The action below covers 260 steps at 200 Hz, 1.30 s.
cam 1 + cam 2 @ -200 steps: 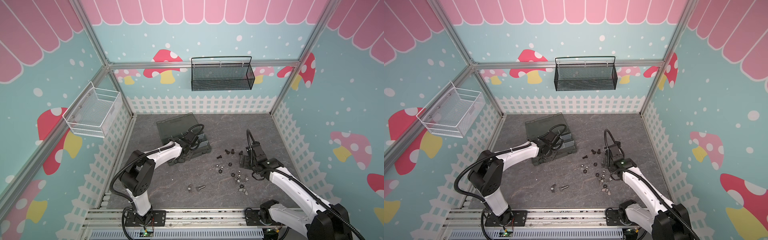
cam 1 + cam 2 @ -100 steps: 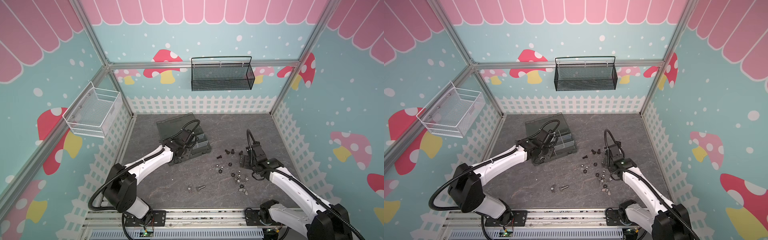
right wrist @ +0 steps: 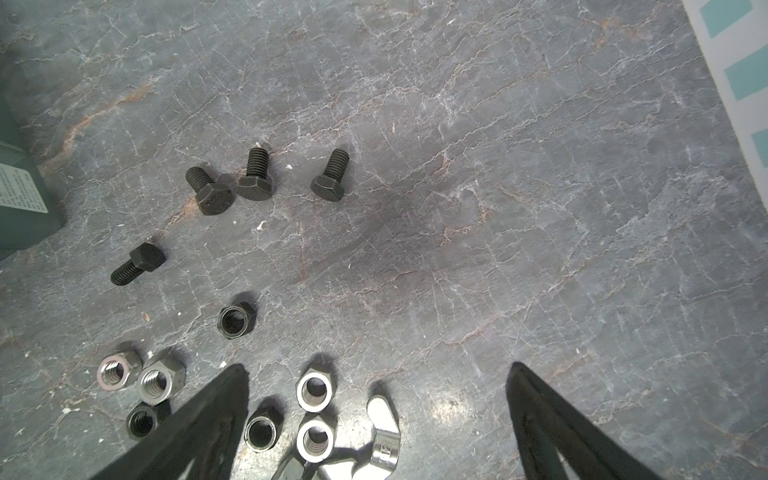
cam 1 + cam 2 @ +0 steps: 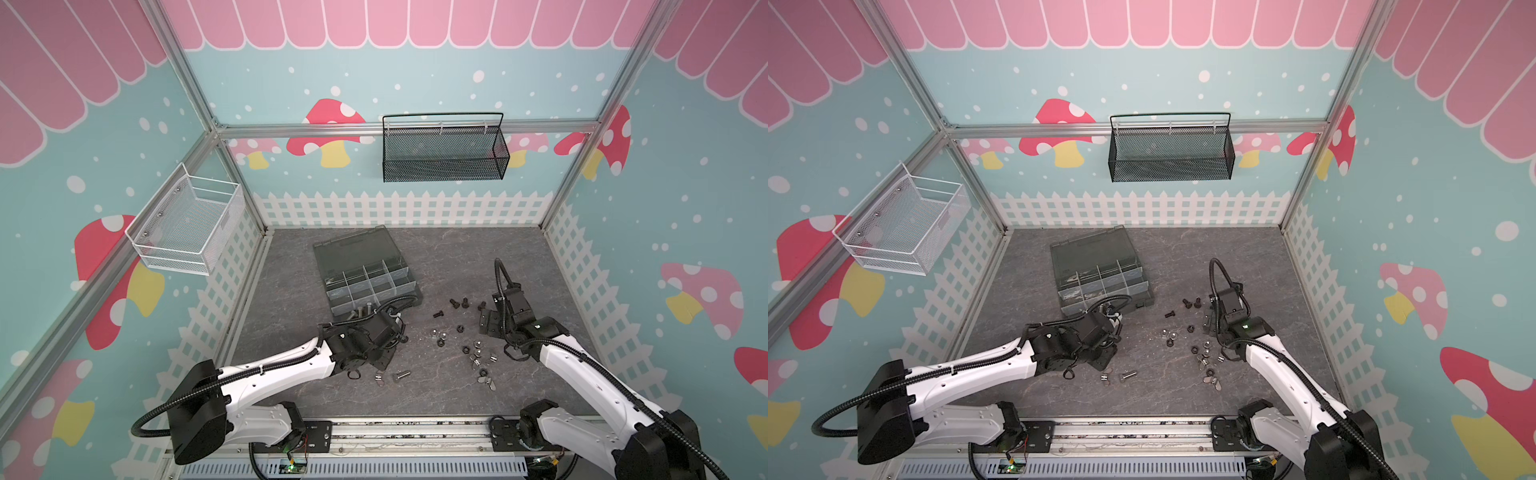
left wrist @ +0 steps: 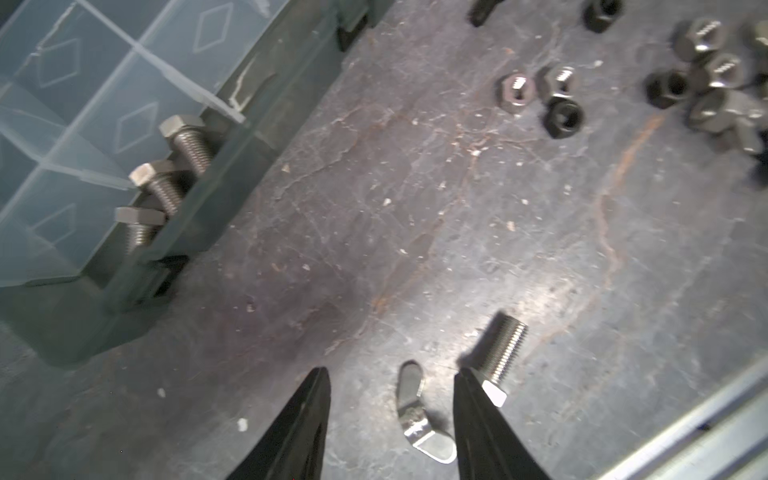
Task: Sort the screws and nuts into containers
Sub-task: 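Move the left gripper to the pile and grasp a fourth silver bolt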
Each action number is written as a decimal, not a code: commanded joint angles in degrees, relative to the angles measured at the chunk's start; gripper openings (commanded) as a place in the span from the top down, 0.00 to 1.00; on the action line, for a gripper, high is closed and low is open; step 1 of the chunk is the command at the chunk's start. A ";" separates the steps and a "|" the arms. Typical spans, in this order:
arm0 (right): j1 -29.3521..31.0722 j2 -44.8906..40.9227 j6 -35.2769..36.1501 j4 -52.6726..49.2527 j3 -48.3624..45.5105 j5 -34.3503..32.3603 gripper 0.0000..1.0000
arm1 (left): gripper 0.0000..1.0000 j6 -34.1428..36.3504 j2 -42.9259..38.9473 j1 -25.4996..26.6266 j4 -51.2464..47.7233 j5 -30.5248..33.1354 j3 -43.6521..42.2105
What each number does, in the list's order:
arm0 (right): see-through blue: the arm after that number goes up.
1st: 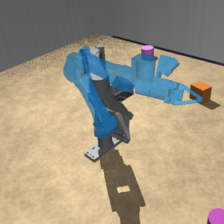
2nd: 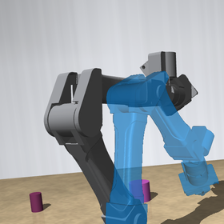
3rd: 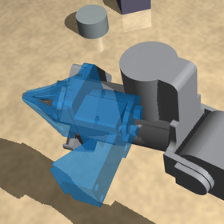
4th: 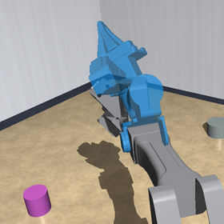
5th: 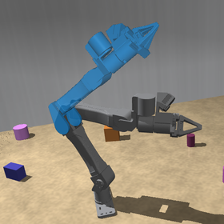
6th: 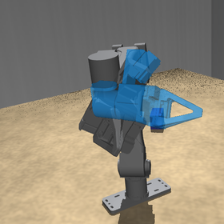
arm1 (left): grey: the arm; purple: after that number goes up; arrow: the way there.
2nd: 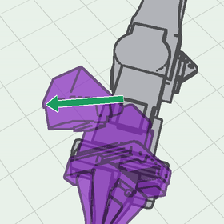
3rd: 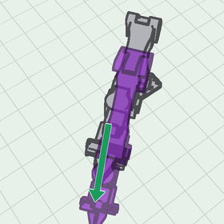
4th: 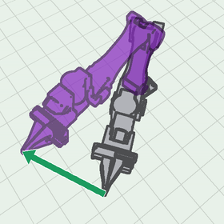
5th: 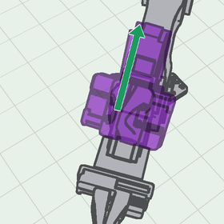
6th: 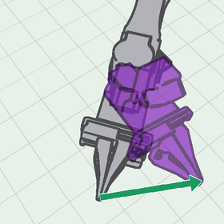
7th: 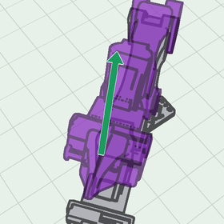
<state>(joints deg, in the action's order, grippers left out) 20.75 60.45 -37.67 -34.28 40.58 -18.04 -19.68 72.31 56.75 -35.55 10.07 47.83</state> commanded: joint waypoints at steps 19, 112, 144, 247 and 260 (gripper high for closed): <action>0.47 -0.16 -1.47 -0.13 -1.00 0.47 0.02 | 0.49 -2.97 2.74 4.81 3.43 -5.33 0.73; 0.47 -0.26 -0.95 -1.21 -0.61 -0.81 0.02 | 0.45 5.67 16.44 9.03 -2.58 -3.16 10.23; 0.43 0.12 -0.73 -1.18 -1.03 -1.53 0.02 | 0.45 6.76 18.52 9.12 -5.78 -3.89 12.40; 0.47 2.40 -0.21 -1.14 -1.01 -2.17 0.02 | 0.47 8.87 25.60 9.63 -9.92 -6.08 16.61; 0.38 2.09 -0.30 -1.23 -0.97 -2.17 0.02 | 0.49 9.20 26.87 9.66 -10.77 -5.72 17.11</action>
<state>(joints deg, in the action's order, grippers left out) 20.75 62.61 -37.76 -34.52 39.88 -19.11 -12.12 97.01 66.13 -43.86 4.27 63.07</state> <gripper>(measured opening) 0.981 0.528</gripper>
